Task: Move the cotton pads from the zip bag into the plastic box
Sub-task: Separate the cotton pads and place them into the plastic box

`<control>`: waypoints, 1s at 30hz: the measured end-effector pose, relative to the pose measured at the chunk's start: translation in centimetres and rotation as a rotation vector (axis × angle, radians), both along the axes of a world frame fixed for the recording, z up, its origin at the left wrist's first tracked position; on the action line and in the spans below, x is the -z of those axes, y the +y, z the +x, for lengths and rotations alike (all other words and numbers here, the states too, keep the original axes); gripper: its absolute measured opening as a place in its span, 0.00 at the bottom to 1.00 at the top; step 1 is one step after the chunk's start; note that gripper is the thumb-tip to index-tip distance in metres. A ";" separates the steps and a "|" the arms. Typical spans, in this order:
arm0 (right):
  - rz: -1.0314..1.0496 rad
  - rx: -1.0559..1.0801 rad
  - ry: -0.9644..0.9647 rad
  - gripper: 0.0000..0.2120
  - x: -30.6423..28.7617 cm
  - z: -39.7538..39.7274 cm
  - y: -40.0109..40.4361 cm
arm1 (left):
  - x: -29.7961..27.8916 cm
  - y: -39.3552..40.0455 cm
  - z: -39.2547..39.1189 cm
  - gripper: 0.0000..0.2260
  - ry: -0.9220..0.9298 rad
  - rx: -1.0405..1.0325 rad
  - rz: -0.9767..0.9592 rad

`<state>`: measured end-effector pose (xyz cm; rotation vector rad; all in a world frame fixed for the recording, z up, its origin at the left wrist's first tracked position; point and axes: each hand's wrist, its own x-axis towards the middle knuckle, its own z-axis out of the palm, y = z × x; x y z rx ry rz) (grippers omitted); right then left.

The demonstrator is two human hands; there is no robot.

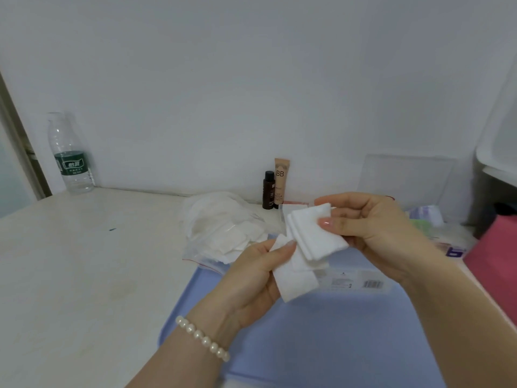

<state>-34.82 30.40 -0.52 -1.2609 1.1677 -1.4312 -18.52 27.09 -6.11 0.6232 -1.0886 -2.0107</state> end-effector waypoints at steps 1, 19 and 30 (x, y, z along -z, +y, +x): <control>0.004 0.018 0.006 0.16 0.2 0.0 -0.1 | 0.0 0.0 0.0 0.09 0.019 -0.003 0.012; -0.080 0.278 0.266 0.11 1.4 2.4 -0.8 | 0.0 -0.7 0.2 0.19 0.155 0.007 0.119; 0.097 0.171 0.174 0.03 1.3 1.2 -0.9 | -0.4 -0.7 0.9 0.19 0.222 0.168 0.080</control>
